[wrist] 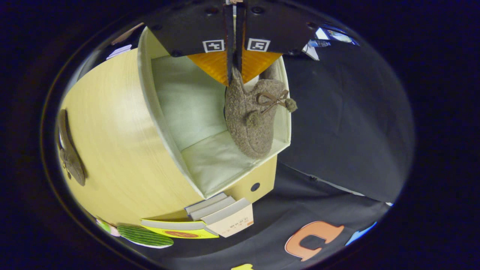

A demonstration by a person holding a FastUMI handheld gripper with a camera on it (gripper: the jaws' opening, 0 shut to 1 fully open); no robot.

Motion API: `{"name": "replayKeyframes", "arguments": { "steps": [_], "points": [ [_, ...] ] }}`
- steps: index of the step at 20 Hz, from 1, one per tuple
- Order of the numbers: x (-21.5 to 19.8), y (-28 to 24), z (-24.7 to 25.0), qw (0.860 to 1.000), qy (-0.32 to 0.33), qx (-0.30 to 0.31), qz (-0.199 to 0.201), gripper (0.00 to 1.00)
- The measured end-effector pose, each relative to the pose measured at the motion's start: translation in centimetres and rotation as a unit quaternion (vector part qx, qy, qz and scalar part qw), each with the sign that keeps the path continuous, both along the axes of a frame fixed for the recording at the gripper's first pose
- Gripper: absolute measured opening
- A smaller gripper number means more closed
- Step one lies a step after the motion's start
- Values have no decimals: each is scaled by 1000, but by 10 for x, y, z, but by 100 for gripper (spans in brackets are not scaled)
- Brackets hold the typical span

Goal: Open the storage box then place both shoes into the box .Put the left shoe in first, then the right shoe, with the right side of both shoes facing outward in a uniform manner.

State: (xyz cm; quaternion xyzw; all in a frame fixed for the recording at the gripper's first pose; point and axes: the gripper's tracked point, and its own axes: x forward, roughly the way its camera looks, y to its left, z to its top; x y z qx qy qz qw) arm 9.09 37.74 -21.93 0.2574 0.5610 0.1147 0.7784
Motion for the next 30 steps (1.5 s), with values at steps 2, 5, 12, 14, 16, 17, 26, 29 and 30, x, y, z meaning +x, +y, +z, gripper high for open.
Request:
{"name": "replayKeyframes", "arguments": {
  "steps": [2, 5, 12, 14, 16, 17, 26, 29, 30],
  "points": [
    [-2, 9, -1, 1000, -2, 5, 12, 14],
    [6, 15, 10, 999, -37, 25, 15, 31],
    [8, -12, 47, 989, -133, -37, 57, 91],
    [13, -28, 67, 980, -179, -62, 64, 91],
    [11, -48, 87, 970, -215, -84, 71, 91],
    [11, -60, 98, 965, -233, -95, 72, 92],
    [16, -241, 156, 940, -290, -180, 18, 92],
    [17, -312, 162, 931, -294, -219, -3, 92],
    [18, -334, 163, 926, -296, -233, -2, 92]
  ]
}}
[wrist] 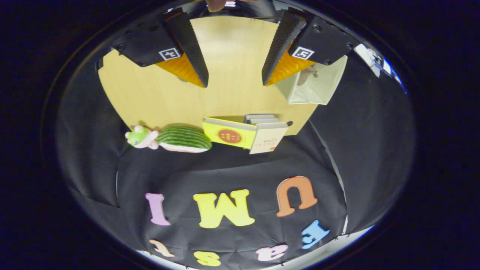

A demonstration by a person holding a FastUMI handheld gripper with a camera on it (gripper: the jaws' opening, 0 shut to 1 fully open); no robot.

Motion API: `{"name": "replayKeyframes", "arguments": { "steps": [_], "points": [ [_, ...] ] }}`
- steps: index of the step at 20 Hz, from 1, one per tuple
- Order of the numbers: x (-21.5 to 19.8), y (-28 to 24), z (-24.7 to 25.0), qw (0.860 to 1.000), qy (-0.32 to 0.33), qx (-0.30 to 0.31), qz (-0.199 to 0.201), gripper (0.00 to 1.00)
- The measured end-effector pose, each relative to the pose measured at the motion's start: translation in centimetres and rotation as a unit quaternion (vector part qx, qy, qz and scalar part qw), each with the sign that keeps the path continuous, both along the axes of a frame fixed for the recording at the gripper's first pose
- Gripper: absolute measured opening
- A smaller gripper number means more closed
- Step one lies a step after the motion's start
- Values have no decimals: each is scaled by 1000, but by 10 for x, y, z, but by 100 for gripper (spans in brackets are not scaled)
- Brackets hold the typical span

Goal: Open the storage box then place both shoes into the box .Put the left shoe in first, then the right shoe, with the right side of both shoes facing outward in a uniform manner.

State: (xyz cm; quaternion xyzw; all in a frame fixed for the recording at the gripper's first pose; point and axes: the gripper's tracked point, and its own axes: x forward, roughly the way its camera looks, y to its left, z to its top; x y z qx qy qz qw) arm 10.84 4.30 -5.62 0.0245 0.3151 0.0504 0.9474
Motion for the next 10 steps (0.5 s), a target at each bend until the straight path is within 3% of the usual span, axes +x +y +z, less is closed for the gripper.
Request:
{"name": "replayKeyframes", "arguments": {
  "steps": [4, 10],
  "points": [
    [-10, -83, -19, 998, 26, -53, -4, 92],
    [-27, -158, -84, 990, 115, -81, -3, 93]
  ]
}}
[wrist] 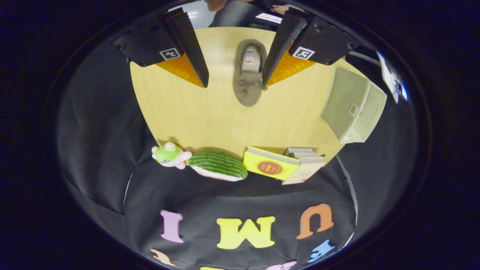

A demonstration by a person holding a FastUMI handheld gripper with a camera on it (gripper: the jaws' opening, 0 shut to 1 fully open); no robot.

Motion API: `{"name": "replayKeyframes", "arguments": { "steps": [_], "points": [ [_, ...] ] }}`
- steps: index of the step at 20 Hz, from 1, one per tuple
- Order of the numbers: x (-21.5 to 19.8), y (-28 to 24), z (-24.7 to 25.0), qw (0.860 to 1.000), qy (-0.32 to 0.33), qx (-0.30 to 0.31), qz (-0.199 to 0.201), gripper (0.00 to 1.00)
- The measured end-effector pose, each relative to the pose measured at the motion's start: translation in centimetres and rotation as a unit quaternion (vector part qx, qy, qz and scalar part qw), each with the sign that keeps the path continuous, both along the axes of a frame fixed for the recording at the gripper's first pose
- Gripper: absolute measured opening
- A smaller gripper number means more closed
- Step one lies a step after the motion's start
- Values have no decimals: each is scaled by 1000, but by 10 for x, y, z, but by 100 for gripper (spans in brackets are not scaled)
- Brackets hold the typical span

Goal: Open the storage box then place both shoes into the box .Put the left shoe in first, then the right shoe, with the right side of both shoes facing outward in a uniform manner.

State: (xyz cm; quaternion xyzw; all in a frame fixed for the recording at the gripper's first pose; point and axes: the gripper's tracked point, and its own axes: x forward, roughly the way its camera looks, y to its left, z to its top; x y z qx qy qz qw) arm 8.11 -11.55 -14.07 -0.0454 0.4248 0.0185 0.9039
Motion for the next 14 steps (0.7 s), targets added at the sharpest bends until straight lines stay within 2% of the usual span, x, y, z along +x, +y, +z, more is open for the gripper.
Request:
{"name": "replayKeyframes", "arguments": {
  "steps": [6, 14],
  "points": [
    [-12, 8, -76, 992, 107, 59, 28, 92],
    [-19, 17, -139, 974, 205, 96, 26, 90]
  ]
}}
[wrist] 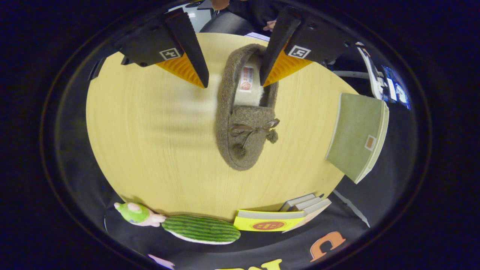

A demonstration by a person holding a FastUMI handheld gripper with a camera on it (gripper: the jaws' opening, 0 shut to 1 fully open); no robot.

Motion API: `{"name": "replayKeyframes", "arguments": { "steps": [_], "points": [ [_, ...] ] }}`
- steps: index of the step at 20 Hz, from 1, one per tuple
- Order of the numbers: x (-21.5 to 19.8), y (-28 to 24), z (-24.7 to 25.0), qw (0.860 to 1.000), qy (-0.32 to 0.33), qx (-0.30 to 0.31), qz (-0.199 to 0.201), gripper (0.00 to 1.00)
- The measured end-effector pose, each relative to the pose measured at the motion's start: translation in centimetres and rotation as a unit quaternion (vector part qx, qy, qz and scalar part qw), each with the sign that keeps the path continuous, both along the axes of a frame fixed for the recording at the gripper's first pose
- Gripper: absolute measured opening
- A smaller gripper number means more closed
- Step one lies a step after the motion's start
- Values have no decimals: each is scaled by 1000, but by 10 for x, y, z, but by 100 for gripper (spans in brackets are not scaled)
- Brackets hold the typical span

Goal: Open the storage box then place both shoes into the box .Put the left shoe in first, then the right shoe, with the right side of both shoes facing outward in a uniform manner.

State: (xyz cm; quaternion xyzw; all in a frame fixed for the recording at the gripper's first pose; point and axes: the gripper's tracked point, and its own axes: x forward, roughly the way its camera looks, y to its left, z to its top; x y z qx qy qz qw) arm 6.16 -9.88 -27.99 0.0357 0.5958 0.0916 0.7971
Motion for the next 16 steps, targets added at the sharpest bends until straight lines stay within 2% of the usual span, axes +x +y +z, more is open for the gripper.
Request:
{"name": "replayKeyframes", "arguments": {
  "steps": [2, 8, 9, 10, 11, 12, 16],
  "points": [
    [2, 1, -8, 1000, 14, 16, -10, 83],
    [6, -6, -17, 998, 40, 32, -44, 36],
    [7, -5, -19, 998, 40, 32, -47, 34],
    [7, -7, -18, 998, 37, 30, -52, 25],
    [7, -11, -17, 997, 34, 25, -62, 20],
    [6, -13, -15, 996, 32, 27, -75, 10],
    [0, -1, -9, 989, 36, 73, -121, 6]
  ]
}}
